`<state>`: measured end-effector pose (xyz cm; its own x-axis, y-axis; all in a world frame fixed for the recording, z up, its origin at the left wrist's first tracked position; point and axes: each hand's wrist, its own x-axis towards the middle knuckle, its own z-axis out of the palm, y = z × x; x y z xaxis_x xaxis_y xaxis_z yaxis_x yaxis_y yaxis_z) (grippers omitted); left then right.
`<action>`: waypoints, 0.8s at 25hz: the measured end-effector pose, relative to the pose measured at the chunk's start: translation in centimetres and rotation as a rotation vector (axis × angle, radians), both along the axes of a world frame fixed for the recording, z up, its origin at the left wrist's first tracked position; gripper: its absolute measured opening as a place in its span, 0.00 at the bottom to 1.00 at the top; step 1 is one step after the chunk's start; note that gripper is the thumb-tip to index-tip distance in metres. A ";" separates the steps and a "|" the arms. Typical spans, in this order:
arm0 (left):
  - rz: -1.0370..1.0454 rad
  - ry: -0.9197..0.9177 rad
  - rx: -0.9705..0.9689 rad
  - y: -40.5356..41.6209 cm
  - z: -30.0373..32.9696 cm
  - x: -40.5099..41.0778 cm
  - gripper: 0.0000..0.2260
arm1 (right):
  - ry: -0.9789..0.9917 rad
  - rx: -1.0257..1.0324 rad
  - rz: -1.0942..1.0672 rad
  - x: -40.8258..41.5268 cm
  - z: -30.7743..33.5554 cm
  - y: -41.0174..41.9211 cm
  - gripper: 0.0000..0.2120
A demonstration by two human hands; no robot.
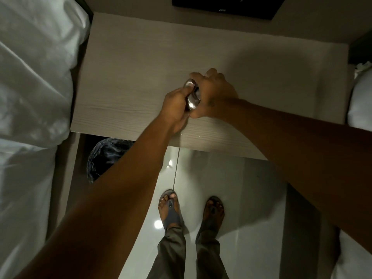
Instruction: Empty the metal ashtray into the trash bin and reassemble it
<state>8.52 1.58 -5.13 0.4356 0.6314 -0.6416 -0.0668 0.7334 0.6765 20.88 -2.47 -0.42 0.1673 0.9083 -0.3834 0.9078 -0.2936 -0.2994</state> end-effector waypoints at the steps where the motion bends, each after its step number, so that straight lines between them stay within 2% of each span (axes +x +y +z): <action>1: -0.021 0.143 0.138 0.2 0.0 0.0 0.08 | -0.003 0.009 0.003 0.1 -0.2 -0.2 0.48; 3: -0.095 0.370 0.391 0.5 -0.4 -0.1 0.08 | -0.002 0.008 0.003 0.2 -0.7 -0.7 0.49; 6: -0.202 0.515 0.581 0.6 -0.6 -0.1 0.08 | 0.006 0.020 0.012 0.6 -1.4 -1.1 0.50; 11: -0.198 0.581 0.676 1.6 -0.6 -0.2 0.08 | 0.052 0.042 -0.014 1.0 -1.9 -1.4 0.53; 16: -0.130 0.557 0.741 0.9 -0.8 -0.2 0.07 | 0.101 0.064 -0.045 0.9 -2.6 -2.2 0.56; 20: -0.149 0.538 0.729 1.0 -0.8 -0.2 0.09 | 0.205 0.024 -0.088 1.4 -1.1 -2.3 0.65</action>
<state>8.27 2.60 -5.91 0.3032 0.9205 -0.2464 0.4524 0.0885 0.8874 22.31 -4.78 -1.51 0.1671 0.9027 -0.3965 0.7982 -0.3599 -0.4830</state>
